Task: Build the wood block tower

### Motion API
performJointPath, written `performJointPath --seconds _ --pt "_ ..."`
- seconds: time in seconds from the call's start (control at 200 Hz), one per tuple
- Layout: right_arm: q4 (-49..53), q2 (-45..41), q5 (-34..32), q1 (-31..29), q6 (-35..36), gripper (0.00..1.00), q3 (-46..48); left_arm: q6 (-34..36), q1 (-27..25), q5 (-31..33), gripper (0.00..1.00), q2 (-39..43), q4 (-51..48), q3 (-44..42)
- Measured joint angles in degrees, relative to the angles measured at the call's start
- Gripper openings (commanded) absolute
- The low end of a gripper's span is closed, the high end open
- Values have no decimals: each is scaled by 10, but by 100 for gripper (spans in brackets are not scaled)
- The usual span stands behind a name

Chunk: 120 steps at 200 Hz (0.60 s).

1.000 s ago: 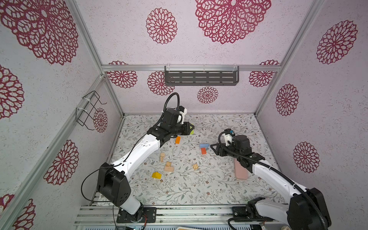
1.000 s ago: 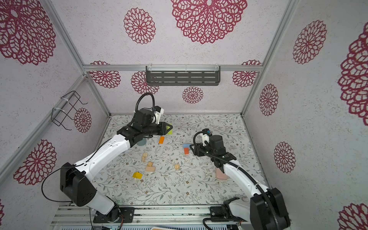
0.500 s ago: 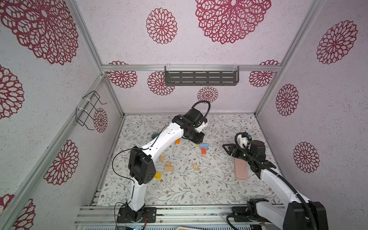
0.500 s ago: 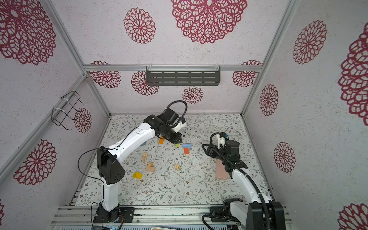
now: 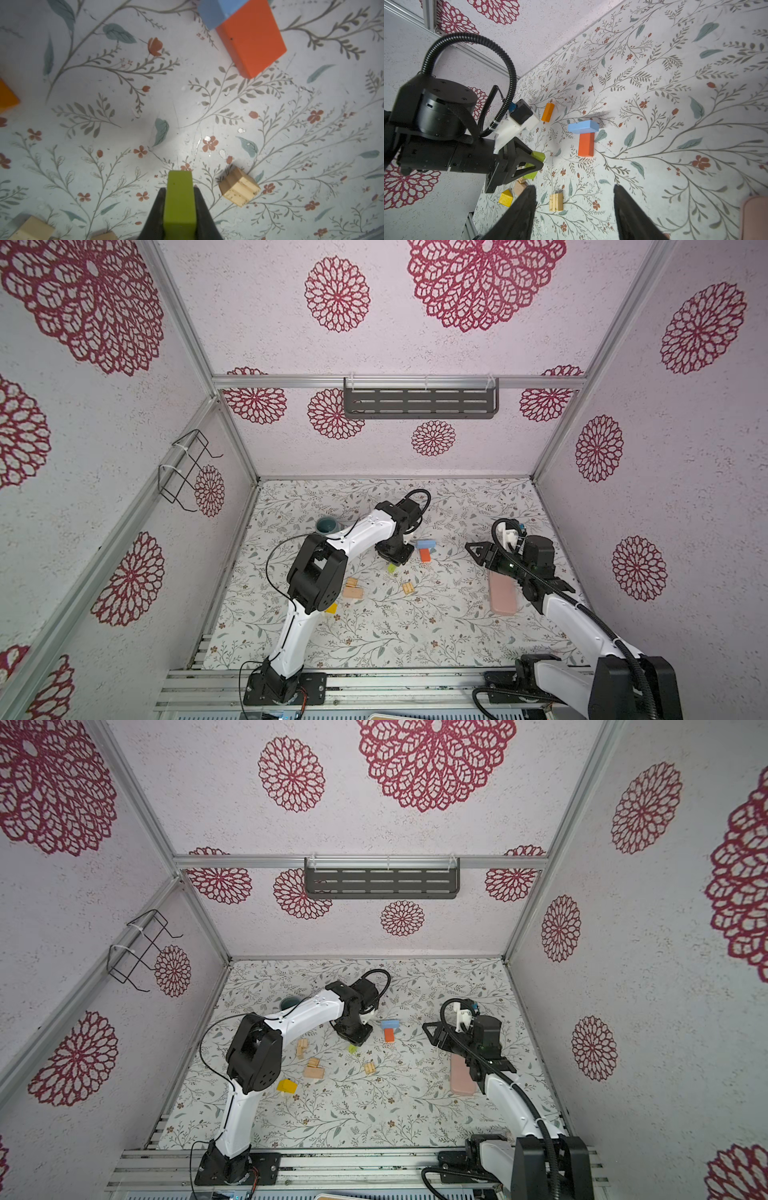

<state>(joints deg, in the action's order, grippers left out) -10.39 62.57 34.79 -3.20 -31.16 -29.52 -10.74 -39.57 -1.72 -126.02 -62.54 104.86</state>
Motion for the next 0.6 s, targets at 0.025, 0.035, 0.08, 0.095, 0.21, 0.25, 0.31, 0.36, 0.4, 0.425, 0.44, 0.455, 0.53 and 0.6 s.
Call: performJointPath --seconds 0.025,0.035,0.08,0.095,0.21,0.25,0.31,0.36,0.4,0.425,0.44,0.455,0.53,0.6 --pt "-1 0 0 0 0 62 0 -2 0 5 1 -2 5 0" --pt "-1 1 0 0 0 62 0 -4 1 7 1 -4 6 0" --pt "-1 2 0 0 0 62 0 -7 1 13 1 -10 13 0" --pt "-1 2 0 0 0 62 1 -7 2 13 1 -12 15 0" --pt "-1 7 0 0 0 61 1 -14 3 20 1 -31 25 2" --pt "-1 8 0 0 0 61 1 -15 3 20 2 -37 28 2" --pt "-2 8 0 0 0 61 1 -16 3 20 3 -45 32 4" --pt "-2 8 0 0 0 61 1 -16 3 20 5 -49 34 4" --pt "-2 8 0 0 0 61 1 -16 3 20 8 -51 34 5" --pt "-2 8 0 0 0 61 1 -17 3 19 9 -52 35 5" --pt "-2 8 0 0 0 61 1 -17 3 19 10 -52 35 5" --pt "-2 8 0 0 0 61 1 -17 3 19 10 -52 35 5" --pt "-2 8 0 0 0 61 1 -17 3 17 14 -52 35 7" --pt "-2 8 0 0 0 61 1 -17 3 16 16 -52 37 9"
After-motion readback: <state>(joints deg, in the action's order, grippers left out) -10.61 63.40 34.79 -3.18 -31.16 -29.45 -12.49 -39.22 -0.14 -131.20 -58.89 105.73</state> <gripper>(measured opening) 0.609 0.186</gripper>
